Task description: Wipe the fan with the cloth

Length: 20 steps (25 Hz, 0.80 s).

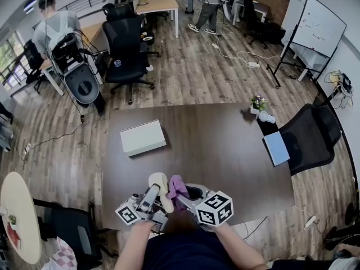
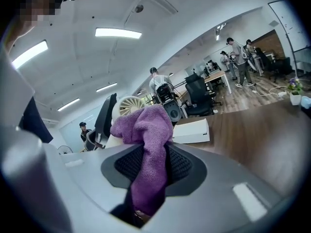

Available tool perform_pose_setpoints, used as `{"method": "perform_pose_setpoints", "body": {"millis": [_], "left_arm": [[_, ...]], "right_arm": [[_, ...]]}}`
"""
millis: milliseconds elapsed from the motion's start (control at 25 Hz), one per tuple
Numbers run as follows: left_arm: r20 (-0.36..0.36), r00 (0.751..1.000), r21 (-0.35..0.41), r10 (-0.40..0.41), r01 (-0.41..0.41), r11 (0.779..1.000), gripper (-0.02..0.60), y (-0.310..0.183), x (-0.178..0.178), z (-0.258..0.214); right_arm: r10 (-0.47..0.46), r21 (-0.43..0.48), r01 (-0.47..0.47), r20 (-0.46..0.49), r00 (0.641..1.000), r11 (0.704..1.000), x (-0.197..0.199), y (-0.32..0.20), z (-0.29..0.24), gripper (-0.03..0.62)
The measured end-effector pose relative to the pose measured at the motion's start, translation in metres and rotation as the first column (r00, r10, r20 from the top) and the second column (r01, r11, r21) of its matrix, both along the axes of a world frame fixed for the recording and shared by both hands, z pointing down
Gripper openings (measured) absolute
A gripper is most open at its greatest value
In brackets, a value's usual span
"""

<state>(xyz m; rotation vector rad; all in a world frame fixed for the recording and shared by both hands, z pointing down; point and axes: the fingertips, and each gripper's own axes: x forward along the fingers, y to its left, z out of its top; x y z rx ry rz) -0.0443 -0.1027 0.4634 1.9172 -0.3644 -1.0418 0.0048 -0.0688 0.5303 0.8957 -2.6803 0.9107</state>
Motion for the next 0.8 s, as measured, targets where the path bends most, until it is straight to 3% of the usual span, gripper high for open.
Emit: {"method": "perform_pose_setpoints", "body": {"millis": [120, 280, 400, 600, 680, 800], "left_arm": [[0.062, 0.998, 0.022, -0.025, 0.023, 0.999, 0.374, -0.002, 0.0, 0.0], [0.085, 0.995, 0.02, -0.061, 0.059, 0.998, 0.374, -0.009, -0.006, -0.003], [0.179, 0.979, 0.038, -0.096, 0.091, 0.995, 0.374, -0.012, -0.007, 0.0], [0.402, 0.911, 0.136, -0.096, 0.044, 0.99, 0.373, -0.003, 0.005, 0.006], [0.456, 0.886, 0.169, -0.079, 0.001, 0.986, 0.373, 0.005, 0.015, 0.006], [0.529, 0.846, 0.225, -0.072, -0.058, 0.973, 0.373, 0.017, 0.025, 0.005]], "right_arm": [[-0.072, -0.001, 0.072, 0.019, 0.997, 0.997, -0.007, 0.015, -0.002, 0.132], [-0.135, -0.02, 0.137, 0.072, 0.988, 0.99, -0.009, 0.031, -0.001, 0.132], [-0.161, -0.02, 0.166, 0.146, 0.976, 0.986, -0.006, 0.041, -0.007, 0.132], [-0.108, 0.053, 0.096, 0.366, 0.924, 0.994, 0.003, 0.029, -0.051, 0.132], [-0.094, 0.118, 0.056, 0.348, 0.933, 0.991, 0.01, 0.02, -0.067, 0.132], [-0.086, 0.235, 0.028, 0.238, 0.968, 0.972, 0.019, 0.01, -0.084, 0.132]]}}
